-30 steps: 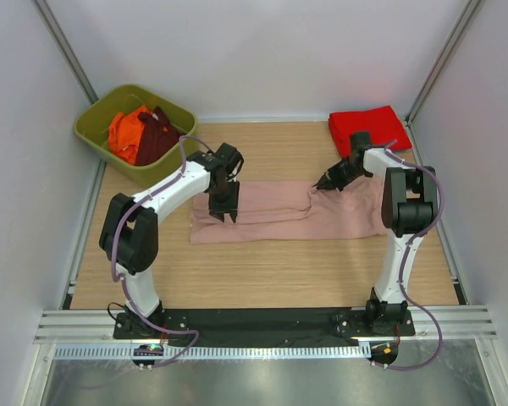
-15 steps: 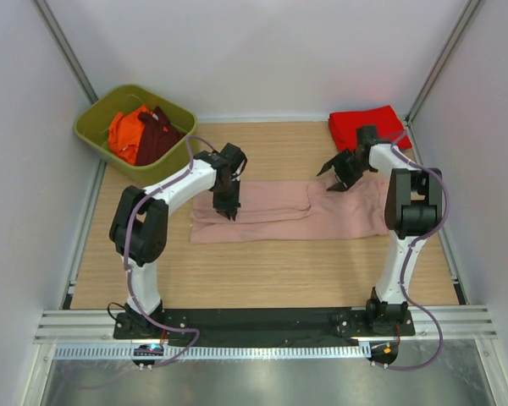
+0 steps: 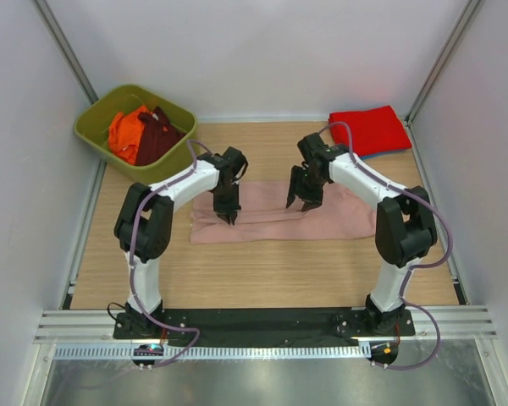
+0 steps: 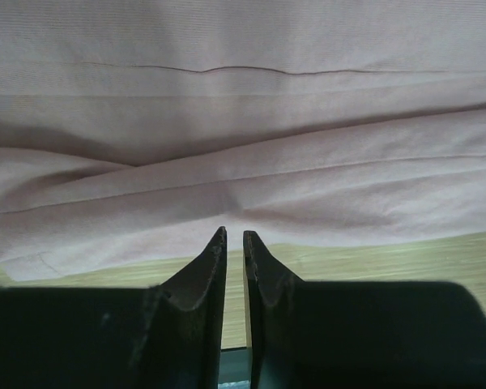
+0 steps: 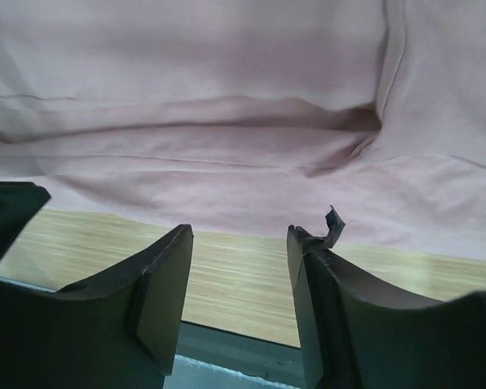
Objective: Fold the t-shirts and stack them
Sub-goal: Fold the tshirt
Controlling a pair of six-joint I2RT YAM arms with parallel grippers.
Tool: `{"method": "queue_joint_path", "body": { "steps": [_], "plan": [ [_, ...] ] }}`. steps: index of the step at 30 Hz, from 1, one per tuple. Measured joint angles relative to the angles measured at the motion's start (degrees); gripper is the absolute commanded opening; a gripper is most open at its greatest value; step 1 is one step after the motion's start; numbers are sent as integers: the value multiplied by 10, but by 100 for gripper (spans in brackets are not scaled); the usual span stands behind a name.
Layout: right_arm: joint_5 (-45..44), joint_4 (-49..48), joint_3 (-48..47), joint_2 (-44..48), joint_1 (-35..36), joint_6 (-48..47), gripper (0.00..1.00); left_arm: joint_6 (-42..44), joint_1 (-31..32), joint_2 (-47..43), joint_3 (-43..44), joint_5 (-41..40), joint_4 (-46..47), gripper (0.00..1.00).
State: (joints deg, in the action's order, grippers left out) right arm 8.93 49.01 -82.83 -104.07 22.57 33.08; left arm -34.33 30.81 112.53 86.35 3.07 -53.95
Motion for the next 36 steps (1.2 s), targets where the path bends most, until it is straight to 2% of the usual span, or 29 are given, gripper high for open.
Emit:
{"method": "queue_joint_path", "body": {
  "steps": [11, 28, 32, 36],
  "plan": [
    [-38, 24, -7, -78, 64, 0, 52, -10, -2, 61, 14, -5, -8, 17],
    [-62, 26, -81, -142, 74, -7, 52, 30, -50, 151, 165, -39, -38, 19],
    [-68, 28, -96, -146, 74, -11, 52, 35, -50, 138, 163, -54, -55, 22],
    [-74, 29, -98, -148, 74, -14, 53, 33, -50, 61, 112, -56, -62, 24]
  ]
}}
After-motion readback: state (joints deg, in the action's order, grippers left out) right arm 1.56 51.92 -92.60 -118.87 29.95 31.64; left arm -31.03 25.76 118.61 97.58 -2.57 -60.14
